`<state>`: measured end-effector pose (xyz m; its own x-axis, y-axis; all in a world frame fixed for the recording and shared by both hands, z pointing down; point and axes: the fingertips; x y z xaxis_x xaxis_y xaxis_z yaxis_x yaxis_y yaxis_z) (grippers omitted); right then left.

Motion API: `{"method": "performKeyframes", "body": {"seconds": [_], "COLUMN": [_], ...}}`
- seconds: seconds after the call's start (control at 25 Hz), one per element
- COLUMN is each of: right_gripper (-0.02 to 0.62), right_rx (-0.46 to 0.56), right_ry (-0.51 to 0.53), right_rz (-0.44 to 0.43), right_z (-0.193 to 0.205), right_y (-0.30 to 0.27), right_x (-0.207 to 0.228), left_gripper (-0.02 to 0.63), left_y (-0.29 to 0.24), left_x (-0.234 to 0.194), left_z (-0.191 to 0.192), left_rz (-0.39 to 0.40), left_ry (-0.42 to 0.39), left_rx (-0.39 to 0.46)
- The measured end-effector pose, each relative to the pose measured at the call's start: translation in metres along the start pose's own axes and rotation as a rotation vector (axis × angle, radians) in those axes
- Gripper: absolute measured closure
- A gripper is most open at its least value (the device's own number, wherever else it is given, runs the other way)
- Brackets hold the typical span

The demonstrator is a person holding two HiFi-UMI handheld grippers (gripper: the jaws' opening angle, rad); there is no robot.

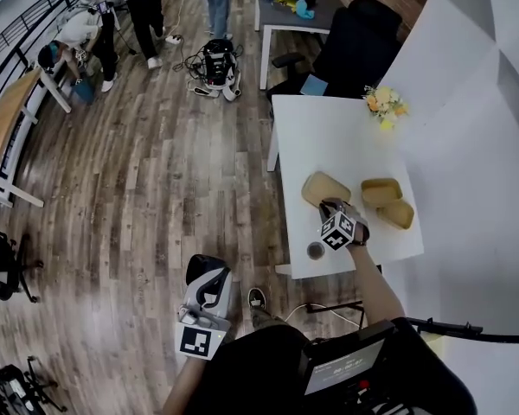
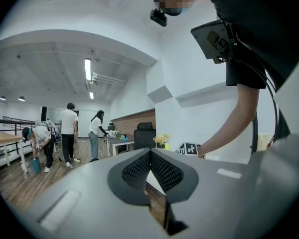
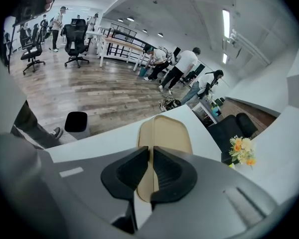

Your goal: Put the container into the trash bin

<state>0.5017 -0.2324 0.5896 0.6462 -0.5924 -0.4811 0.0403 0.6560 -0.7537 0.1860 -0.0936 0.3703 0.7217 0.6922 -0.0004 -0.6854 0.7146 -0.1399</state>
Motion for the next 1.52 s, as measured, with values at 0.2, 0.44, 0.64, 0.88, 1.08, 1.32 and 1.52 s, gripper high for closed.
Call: {"method": "performKeyframes", "body": {"seconds": [0.2, 0.44, 0.64, 0.88, 1.08, 1.32, 1.52], "right_gripper": [0.552, 0.554, 0.554, 0.554, 0.554, 0.554, 0.554], "right_rx": [0.040, 0.095, 0.169, 0.254, 0.318, 0.372, 0.419], "right_ry": [0.030, 0.035, 0.082, 0.127, 0.157, 0.207, 0.241], "right_rz": [0.023, 0.030, 0.044, 0.041, 0.024, -0.008, -0.041], "right_z": [-0.036, -0.085, -0.131, -0.186, -0.227, -0.281, -0.313], "right_y": [0.019, 0.038, 0.056, 0.074, 0.088, 0.098, 0.105], "right_x": [-0.006, -0.013, -0.025, -0.043, -0.070, -0.113, -0.134], "left_gripper": [0.607, 0.607, 0.607, 0.607, 0.607, 0.607, 0.607], "left_y": [0.012, 0.027, 0.039, 0.052, 0.065, 0.090, 0.101], "left_x": [-0.011, -0.027, -0.039, -0.056, -0.077, -0.113, -0.134], "left_z": [-0.011, -0.021, -0.023, -0.022, -0.021, -0.016, -0.015], "left_rz": [0.013, 0.009, -0.002, -0.030, -0.067, -0.103, -0.142], "left_ry": [-0.021, -0.040, -0.046, -0.041, -0.031, -0.021, -0.022], "left_rx": [0.033, 0.061, 0.078, 0.087, 0.111, 0.130, 0.131]}}
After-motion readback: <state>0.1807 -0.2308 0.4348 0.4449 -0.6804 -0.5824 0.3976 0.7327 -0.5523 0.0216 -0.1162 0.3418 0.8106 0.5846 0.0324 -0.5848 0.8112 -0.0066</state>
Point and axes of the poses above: the fingertips, and each gripper's own axes: y backward along the fingers, x to its right, z out of its underside, and after that the axes turned 2 degrees about x, right-handed
